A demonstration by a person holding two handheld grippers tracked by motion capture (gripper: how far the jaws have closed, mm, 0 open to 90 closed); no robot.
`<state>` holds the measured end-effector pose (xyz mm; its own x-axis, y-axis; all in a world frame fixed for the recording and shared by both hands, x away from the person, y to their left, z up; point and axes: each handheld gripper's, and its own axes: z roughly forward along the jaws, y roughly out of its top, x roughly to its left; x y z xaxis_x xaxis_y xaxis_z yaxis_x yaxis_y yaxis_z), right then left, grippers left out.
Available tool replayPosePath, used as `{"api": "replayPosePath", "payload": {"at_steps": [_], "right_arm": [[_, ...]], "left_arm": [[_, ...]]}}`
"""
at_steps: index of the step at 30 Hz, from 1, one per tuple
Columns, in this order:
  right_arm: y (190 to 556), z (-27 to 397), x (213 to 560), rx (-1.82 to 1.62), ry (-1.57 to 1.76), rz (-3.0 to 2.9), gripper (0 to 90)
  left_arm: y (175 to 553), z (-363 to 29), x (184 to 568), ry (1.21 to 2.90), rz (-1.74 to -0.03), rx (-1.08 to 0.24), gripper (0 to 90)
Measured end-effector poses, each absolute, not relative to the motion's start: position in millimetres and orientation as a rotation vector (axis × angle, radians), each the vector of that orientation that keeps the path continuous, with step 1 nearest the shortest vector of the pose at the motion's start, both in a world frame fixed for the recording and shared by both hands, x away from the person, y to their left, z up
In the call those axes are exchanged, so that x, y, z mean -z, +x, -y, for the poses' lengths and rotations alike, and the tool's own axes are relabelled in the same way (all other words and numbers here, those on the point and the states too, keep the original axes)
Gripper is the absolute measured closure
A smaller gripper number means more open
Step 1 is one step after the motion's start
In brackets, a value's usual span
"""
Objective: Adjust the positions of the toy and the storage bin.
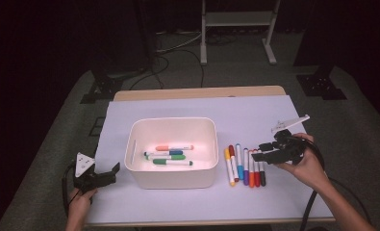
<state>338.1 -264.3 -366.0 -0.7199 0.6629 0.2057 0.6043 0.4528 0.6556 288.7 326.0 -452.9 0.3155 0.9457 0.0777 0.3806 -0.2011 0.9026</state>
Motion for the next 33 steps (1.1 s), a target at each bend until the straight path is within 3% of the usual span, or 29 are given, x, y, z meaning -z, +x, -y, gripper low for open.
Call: {"api": "replayPosePath", "payload": {"at_steps": [18, 33], "right_arm": [[336, 283, 414, -0.973, 1.275, -2.537, 43.9], [336, 288, 434, -0.828, 1.326, -2.486, 52.2]], "left_arm": [[289, -326, 453, 1.752, -1.196, -0.855, 0.0], [289, -326, 453, 1.749, -1.197, -0.852, 0.0]]}}
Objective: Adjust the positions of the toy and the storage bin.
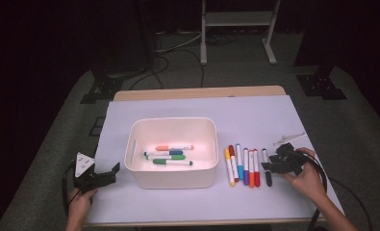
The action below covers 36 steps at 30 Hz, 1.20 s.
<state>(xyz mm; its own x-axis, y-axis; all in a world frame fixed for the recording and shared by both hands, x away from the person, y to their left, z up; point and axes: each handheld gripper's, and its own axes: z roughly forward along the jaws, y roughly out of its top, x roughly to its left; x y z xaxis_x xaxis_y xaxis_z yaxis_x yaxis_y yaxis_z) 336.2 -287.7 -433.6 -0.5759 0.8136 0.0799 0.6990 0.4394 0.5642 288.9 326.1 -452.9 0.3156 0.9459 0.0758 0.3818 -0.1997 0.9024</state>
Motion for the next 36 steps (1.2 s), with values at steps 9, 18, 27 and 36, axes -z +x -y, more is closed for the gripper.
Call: {"api": "replayPosePath", "payload": {"at_steps": [9, 18, 27, 36], "right_arm": [[328, 299, 439, -0.76, 1.359, -2.4, 70.1], [330, 304, 437, -0.752, 1.412, -2.388, 75.7], [324, 302, 419, -0.857, 1.415, -2.408, 75.7], [316, 283, 385, -1.01, 1.329, -2.462, 75.7]], "left_arm": [[289, -326, 453, 1.748, -1.198, -0.854, 0.0], [289, -326, 453, 1.751, -1.197, -0.856, 0.0], [289, -326, 453, 1.751, -1.196, -0.856, 0.0], [289, -326, 453, 1.75, -1.196, -0.856, 0.0]]}}
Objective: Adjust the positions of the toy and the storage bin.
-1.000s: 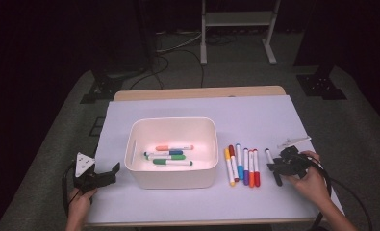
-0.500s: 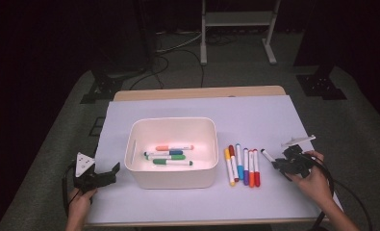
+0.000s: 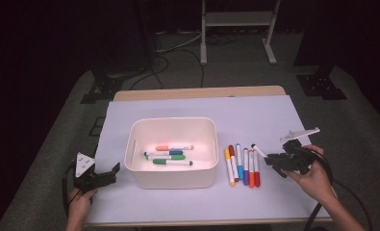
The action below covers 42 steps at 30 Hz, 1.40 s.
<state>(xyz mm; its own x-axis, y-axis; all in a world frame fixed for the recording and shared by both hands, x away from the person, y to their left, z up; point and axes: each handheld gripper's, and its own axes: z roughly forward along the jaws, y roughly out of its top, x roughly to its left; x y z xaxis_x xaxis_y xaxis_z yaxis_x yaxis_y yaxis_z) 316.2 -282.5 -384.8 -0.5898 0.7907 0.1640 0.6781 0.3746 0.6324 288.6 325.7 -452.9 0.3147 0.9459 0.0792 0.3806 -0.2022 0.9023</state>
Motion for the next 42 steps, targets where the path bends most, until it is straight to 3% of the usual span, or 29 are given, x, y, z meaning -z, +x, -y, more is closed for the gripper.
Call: {"api": "replayPosePath", "payload": {"at_steps": [19, 42], "right_arm": [[306, 211, 297, -1.19, 0.985, -2.563, 75.6], [317, 111, 260, -1.218, 0.648, -2.758, 75.6]], "left_arm": [[288, -326, 453, 1.751, -1.193, -0.85, 0.0], [289, -327, 453, 1.752, -1.192, -0.844, 0.0]]}}
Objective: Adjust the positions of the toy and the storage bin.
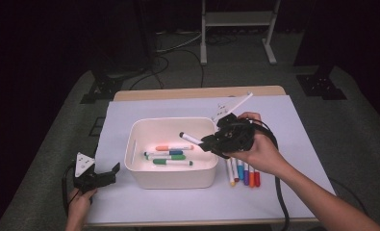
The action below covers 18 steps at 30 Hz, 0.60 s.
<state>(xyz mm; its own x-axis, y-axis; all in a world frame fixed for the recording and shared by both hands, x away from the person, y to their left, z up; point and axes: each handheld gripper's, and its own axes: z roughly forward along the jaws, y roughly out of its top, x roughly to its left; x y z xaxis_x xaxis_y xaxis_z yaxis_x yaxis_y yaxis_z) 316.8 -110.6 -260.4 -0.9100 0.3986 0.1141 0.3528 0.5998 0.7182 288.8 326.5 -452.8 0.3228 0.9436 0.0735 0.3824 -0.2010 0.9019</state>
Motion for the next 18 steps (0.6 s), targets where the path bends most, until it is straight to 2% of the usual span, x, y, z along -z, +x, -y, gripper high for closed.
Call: {"api": "replayPosePath", "payload": {"at_steps": [18], "right_arm": [[326, 61, 273, -1.241, 0.528, -2.86, 75.6]], "left_arm": [[289, -327, 453, 1.753, -1.191, -0.842, 0.0]]}}
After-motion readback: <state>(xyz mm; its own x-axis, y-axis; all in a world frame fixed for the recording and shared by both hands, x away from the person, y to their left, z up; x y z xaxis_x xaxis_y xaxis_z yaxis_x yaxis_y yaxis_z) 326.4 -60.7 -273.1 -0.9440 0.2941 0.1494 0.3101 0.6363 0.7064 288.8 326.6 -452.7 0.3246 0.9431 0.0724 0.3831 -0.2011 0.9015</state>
